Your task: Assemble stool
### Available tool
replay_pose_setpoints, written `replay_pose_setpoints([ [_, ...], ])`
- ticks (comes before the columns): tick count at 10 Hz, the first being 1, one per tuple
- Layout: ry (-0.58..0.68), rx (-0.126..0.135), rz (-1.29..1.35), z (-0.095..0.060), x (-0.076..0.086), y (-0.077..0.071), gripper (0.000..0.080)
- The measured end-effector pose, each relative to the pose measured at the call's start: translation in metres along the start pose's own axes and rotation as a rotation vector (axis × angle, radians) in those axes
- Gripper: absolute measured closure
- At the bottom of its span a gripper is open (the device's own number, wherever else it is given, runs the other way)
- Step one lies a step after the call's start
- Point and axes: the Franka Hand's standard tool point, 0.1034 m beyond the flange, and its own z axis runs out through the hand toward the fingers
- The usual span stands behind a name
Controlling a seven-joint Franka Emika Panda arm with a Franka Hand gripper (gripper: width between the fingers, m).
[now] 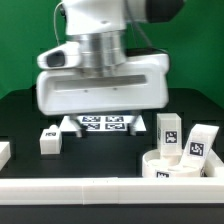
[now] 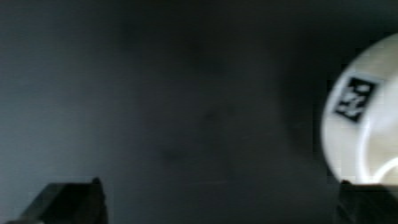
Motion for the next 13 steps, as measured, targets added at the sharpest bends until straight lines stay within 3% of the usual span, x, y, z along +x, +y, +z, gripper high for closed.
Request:
replay_pose_setpoints([
  [1,-0.006,-0.003,-0.039,-0.003,0.001,0.022,0.0150],
  [2,-0.007,-0.003,-0.032,-0.005,0.002,0.034,0.0150],
  [7,-0.012,-0.003,-0.036,-0.003,0.001,0.032,0.0150],
  [9,-0.030,-0.028,-0.039,0.004,-0.014,0.059,0.0150],
  [12,0.001,-0.076,0.005,0.010,-0.021,0.098,0.0150],
  [13,-0.002,-0.079,0.005,0.011,-0.023,0.107,0.0150],
])
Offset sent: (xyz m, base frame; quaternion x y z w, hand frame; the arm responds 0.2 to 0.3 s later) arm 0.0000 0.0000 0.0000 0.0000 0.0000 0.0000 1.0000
